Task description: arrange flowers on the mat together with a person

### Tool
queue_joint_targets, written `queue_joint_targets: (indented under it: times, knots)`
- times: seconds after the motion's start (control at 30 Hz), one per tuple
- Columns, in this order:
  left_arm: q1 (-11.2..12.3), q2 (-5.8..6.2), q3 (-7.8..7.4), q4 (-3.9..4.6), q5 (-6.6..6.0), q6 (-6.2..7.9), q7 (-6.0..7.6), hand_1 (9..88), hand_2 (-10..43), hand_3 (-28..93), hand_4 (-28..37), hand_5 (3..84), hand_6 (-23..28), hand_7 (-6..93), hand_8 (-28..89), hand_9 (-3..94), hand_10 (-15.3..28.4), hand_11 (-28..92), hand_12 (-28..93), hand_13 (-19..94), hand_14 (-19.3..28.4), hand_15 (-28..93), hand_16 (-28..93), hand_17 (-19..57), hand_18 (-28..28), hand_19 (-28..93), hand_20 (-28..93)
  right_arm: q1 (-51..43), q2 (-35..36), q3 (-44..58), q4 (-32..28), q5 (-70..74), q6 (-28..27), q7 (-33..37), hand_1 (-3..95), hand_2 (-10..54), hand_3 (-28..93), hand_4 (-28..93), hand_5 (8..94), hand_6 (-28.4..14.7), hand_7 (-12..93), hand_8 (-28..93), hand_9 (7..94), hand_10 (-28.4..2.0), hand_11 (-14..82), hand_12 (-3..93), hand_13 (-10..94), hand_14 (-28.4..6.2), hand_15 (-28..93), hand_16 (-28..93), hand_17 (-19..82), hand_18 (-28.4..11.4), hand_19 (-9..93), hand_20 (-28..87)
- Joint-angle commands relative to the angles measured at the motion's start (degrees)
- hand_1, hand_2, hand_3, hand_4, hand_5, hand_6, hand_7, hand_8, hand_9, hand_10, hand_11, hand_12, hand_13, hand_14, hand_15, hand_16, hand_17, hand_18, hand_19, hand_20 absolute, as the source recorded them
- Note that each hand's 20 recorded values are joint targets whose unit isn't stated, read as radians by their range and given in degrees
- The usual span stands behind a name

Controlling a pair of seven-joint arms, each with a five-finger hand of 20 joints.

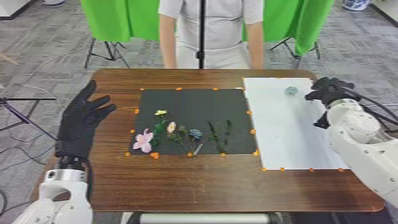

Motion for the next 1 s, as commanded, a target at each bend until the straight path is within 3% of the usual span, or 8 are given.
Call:
queue_joint_targets:
  times: [0.03, 0.13, 0.43, 0.7, 0.93, 1.0]
  knots:
    - [-0.6, -0.02, 0.18, 0.46, -0.45, -0.88, -0.12, 22.0, 3.2, 78, -28.3, 31.1, 3.3, 9.3, -8, 34.2, 18.1, 26, 11, 25, 25.6, 54, -9, -7.0, 22.6, 48, 19, -1.0, -0.4, -0.1, 1.2, -4.0, -4.5, 2.6, 28.7, -6.8, 80, -28, 46.1, 3.7, 26, -16, 49.0, -13.9, 25.9, 16.2, 48, -12.7, 66, 11, 11, -20.0, 59, 28]
    - [-1.8, 0.11, 0.48, 0.82, -0.68, -1.31, -0.76, 22.0, 3.2, 78, -28.3, 31.1, 3.4, 9.3, -8, 34.1, 18.0, 26, 11, 25, 25.6, 54, -9, -7.0, 22.6, 48, 19, -0.4, 0.2, -0.6, 1.9, -3.3, -3.4, 3.2, 29.0, -6.9, 79, -28, 46.2, 3.5, 26, -17, 49.3, -13.9, 25.9, 16.0, 48, -12.7, 66, 11, 12, -20.0, 59, 27]
    - [-2.0, -0.20, 0.55, 0.69, -0.11, -1.79, -1.46, 22.1, 3.3, 78, -28.3, 31.1, 3.4, 9.2, -8, 34.0, 18.0, 26, 11, 25, 25.6, 54, -9, -7.1, 22.7, 48, 19, 3.5, 0.3, -5.3, 4.2, -9.4, -3.4, 0.5, 31.5, -7.4, 78, -28, 47.8, 4.7, 27, -17, 51.9, -12.3, 27.2, 16.0, 50, -11.6, 65, 11, 12, -19.5, 59, 26]
    - [-3.1, -0.74, 1.08, 0.93, 0.38, -2.54, -2.52, 22.0, 3.4, 78, -28.3, 31.1, 3.3, 9.3, -8, 33.9, 18.0, 26, 11, 25, 25.6, 54, -9, -7.0, 22.6, 48, 18, 6.9, 0.9, -12.8, 6.0, -12.6, 3.6, 2.3, 34.7, -7.2, 74, -28, 55.4, 5.8, 29, -19, 59.2, -10.9, 29.7, 15.8, 56, -10.1, 64, 12, 15, -19.4, 60, 25]
    - [-3.2, -0.36, 1.37, 1.18, 0.13, -2.69, -1.65, 21.9, 3.8, 78, -28.3, 31.1, 3.3, 9.4, -8, 33.9, 18.0, 26, 11, 25, 25.6, 54, -9, -7.0, 22.6, 48, 18, 11.5, -0.5, -17.4, 9.4, -15.5, 4.6, 2.4, 45.6, -7.4, 62, -28, 66.2, 5.8, 29, -8, 68.9, -8.2, 31.2, 17.1, 63, -7.7, 62, 15, 18, -18.3, 63, 23]
    - [-3.3, 0.02, 1.73, 1.20, -0.20, -2.37, -0.89, 21.9, 3.8, 78, -28.3, 31.1, 3.3, 9.4, -8, 33.9, 18.0, 26, 11, 25, 25.6, 54, -9, -7.0, 22.7, 48, 18, 12.2, -1.4, -17.8, 10.4, -16.5, 4.1, 1.9, 49.8, -8.7, 60, -28, 70.1, 6.2, 28, -7, 73.3, -6.5, 26.0, 22.6, 65, -6.5, 61, 17, 18, -17.4, 64, 23]
